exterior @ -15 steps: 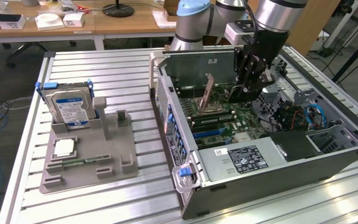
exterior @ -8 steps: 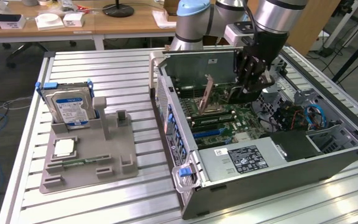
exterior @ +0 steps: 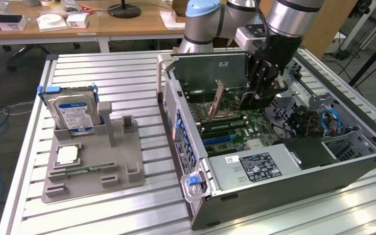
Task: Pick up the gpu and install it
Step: 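Insert the gpu into the slot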
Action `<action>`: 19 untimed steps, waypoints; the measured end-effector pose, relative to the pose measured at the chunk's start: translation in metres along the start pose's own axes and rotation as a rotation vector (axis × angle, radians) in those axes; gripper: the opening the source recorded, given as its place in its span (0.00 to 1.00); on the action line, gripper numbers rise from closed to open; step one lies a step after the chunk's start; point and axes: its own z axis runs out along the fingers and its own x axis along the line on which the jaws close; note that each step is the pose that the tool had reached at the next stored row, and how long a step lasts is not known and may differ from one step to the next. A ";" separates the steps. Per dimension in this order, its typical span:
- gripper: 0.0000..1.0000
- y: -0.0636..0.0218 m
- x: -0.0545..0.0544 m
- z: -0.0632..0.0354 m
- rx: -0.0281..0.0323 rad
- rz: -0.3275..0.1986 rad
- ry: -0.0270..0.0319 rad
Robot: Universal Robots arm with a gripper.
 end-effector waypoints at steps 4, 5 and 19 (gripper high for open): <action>0.27 0.0005 0.001 0.0015 0.0001 0.000 -0.0002; 0.27 0.0007 0.001 0.0019 0.0001 0.000 -0.0003; 0.27 0.0056 0.007 0.0092 0.0019 0.000 -0.0001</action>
